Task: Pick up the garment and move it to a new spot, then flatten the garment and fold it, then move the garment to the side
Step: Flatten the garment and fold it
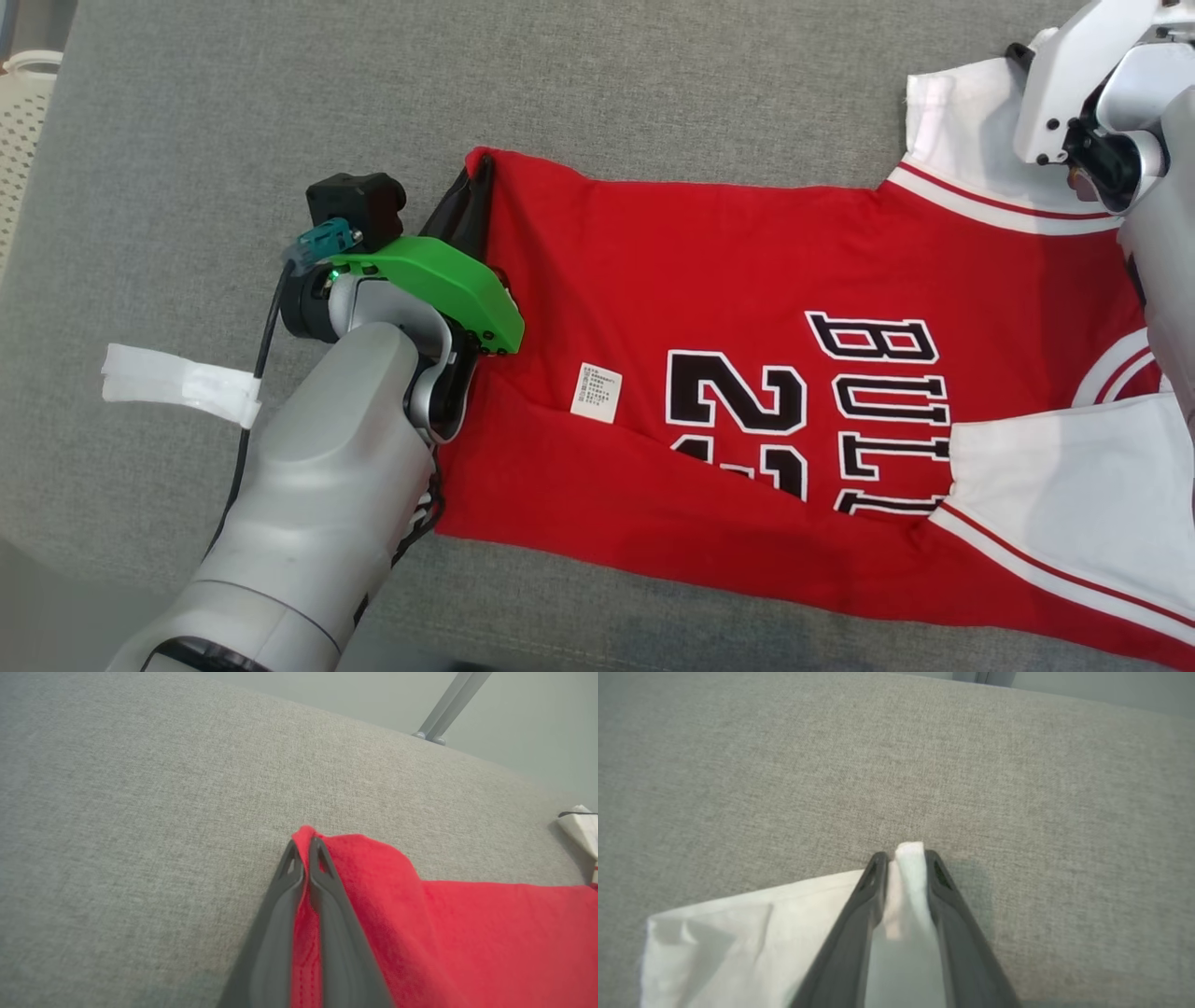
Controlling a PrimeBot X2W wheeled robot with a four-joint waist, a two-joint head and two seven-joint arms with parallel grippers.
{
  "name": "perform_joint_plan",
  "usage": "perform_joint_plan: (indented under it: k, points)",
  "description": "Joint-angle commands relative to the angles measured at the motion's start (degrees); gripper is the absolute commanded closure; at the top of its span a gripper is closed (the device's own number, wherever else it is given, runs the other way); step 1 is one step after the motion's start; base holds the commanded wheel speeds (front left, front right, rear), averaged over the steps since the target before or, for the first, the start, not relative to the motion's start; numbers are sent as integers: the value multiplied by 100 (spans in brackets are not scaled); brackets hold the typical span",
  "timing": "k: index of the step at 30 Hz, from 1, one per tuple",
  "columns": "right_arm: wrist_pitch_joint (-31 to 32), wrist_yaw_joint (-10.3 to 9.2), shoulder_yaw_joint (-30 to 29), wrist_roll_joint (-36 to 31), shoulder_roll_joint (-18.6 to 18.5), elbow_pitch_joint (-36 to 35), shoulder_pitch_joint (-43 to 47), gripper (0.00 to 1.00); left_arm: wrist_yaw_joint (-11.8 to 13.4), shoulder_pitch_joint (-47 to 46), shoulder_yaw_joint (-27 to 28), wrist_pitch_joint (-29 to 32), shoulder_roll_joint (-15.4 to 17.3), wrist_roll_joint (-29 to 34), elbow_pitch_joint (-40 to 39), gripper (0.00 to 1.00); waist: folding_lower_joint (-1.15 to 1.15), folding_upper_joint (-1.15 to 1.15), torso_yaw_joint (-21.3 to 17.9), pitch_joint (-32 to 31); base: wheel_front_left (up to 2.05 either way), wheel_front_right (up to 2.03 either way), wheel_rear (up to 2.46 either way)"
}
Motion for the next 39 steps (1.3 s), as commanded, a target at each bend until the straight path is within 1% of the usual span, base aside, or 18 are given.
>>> perform_joint_plan:
  k: [1,8,11,16,20,24,28,30,33,36,39]
  points:
    - [48,2,84,27,75,188,115,100,20,-97,25,-24,19,-37,76,100,-1,0,-73,-51,0,0,0]
    - [-220,2,249,207,209,106,32,100,-18,-131,148,-26,167,-59,290,100,-1,0,-310,-209,0,0,0]
    - [-347,2,459,332,252,-42,92,100,-23,-112,258,-27,275,-58,311,100,-1,0,-473,-337,0,0,0]
    - [-644,2,721,948,206,-529,413,100,-89,217,435,-26,456,-89,315,100,-1,0,-745,-671,0,0,0]
    - [-889,2,1043,1496,-35,-1213,930,100,-133,477,491,-27,605,-74,336,100,-1,0,-932,-1019,0,0,0]
    - [-1098,2,1295,2069,-404,-2156,1653,100,-128,815,572,-27,807,-105,299,100,-1,0,-1116,-1372,0,0,0]
    - [-1286,2,1360,2469,-719,-3124,2535,100,-132,1200,687,-23,973,-152,105,100,-1,0,-1305,-1647,0,0,0]
    - [-1375,2,1292,2602,-791,-3572,2998,100,-132,1447,752,-22,1091,-173,-39,100,-1,0,-1417,-1774,0,0,0]
    - [-1467,2,1089,2711,-825,-4180,3749,100,-60,1824,872,-23,1228,-209,-377,100,-1,0,-1548,-1899,0,0,0]
    - [-1498,2,802,2647,-779,-4703,4455,100,33,2282,989,-22,1385,-212,-803,100,-1,0,-1662,-1973,0,0,0]
    - [-1453,2,446,2528,-638,-5081,5072,100,155,2765,1107,-22,1502,-232,-1320,100,-1,0,-1750,-2009,0,0,0]
